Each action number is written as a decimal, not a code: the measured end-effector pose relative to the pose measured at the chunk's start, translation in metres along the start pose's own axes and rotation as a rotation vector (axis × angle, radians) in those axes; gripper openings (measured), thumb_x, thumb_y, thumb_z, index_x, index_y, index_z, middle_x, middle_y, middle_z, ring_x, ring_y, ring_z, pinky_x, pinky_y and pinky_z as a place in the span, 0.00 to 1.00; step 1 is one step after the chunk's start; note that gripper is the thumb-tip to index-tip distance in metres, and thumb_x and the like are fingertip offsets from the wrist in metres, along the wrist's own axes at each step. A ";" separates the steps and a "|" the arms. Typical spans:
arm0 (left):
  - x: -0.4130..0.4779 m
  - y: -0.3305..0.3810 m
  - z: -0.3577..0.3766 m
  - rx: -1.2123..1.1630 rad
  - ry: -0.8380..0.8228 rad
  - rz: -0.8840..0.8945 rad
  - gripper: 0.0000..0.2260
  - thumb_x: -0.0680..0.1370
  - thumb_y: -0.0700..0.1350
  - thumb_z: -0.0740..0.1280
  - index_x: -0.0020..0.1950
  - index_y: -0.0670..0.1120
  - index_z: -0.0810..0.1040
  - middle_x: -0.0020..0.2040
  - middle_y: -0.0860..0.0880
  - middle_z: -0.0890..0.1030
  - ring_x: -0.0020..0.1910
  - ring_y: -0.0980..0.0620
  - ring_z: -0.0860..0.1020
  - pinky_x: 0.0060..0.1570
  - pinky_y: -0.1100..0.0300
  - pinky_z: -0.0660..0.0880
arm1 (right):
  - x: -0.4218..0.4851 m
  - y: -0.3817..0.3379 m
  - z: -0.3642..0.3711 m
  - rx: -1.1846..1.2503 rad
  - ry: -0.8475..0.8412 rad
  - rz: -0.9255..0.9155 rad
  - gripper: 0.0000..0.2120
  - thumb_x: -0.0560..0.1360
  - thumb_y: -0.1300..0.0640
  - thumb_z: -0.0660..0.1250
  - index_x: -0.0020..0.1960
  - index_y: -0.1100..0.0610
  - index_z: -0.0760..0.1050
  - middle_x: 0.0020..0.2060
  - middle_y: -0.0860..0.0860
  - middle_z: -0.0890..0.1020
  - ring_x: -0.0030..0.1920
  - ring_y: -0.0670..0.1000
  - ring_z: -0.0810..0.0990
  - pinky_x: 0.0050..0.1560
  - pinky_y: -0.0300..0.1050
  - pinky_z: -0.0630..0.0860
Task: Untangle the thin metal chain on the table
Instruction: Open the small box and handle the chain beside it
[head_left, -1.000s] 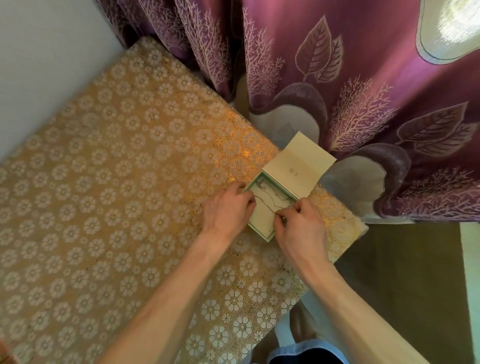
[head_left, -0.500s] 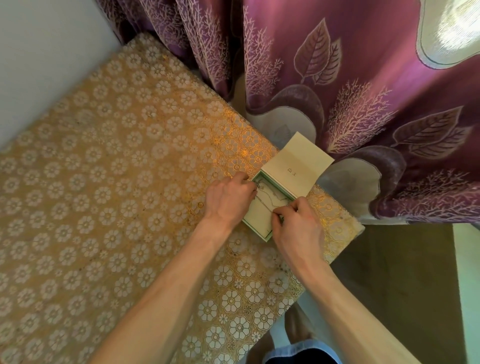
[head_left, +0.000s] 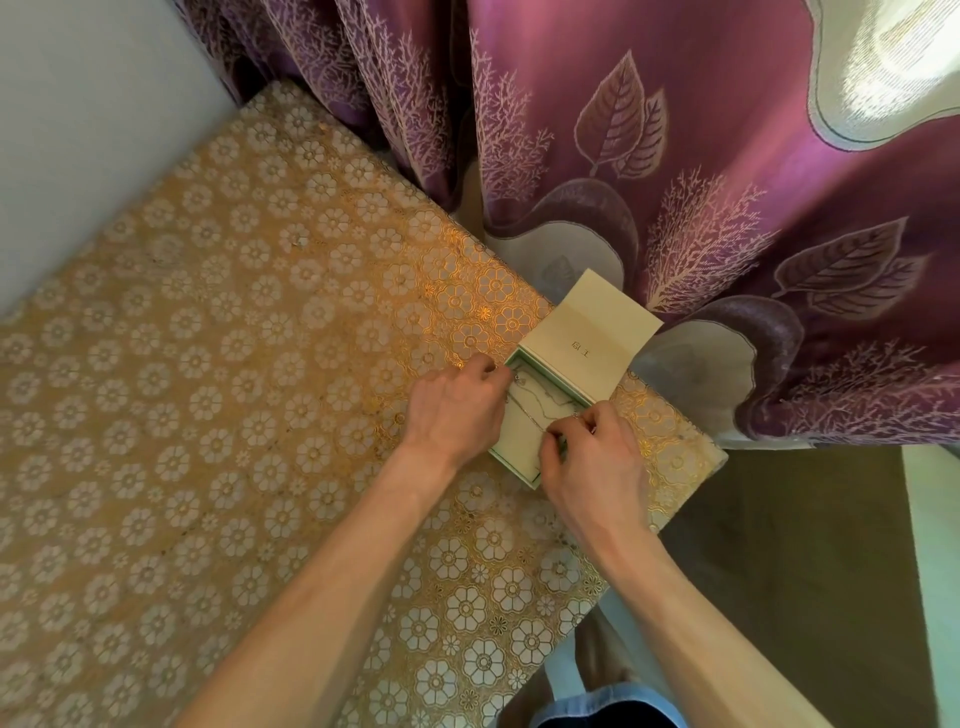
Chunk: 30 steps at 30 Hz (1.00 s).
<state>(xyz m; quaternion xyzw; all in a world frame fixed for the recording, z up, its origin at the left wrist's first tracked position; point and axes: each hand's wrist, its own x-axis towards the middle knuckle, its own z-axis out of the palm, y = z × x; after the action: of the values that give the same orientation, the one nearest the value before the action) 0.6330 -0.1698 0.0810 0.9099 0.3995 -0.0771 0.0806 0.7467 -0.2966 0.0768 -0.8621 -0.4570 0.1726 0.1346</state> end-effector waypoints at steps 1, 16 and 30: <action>-0.002 -0.001 0.000 0.000 -0.007 0.000 0.09 0.81 0.49 0.64 0.58 0.49 0.80 0.54 0.49 0.81 0.37 0.46 0.81 0.30 0.58 0.70 | -0.001 0.000 0.000 0.003 0.002 0.000 0.09 0.78 0.53 0.67 0.48 0.57 0.83 0.44 0.52 0.73 0.47 0.55 0.74 0.39 0.49 0.76; -0.173 0.015 -0.051 -0.768 -0.005 -0.561 0.17 0.82 0.53 0.64 0.70 0.53 0.74 0.70 0.54 0.75 0.42 0.63 0.74 0.39 0.77 0.70 | -0.074 0.024 -0.097 0.117 -0.274 -0.303 0.09 0.80 0.53 0.67 0.58 0.50 0.82 0.53 0.45 0.83 0.54 0.50 0.80 0.54 0.48 0.78; -0.453 0.123 -0.080 -0.985 0.176 -1.052 0.07 0.81 0.51 0.66 0.58 0.61 0.78 0.58 0.69 0.74 0.59 0.63 0.73 0.51 0.70 0.66 | -0.233 0.043 -0.197 0.076 -0.381 -0.568 0.11 0.78 0.49 0.69 0.60 0.45 0.82 0.59 0.39 0.81 0.62 0.45 0.78 0.61 0.36 0.69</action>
<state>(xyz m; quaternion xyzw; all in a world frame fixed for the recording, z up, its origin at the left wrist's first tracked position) 0.4270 -0.5595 0.2620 0.4584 0.7775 0.1567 0.4010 0.7401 -0.5294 0.2790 -0.6470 -0.6891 0.3029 0.1213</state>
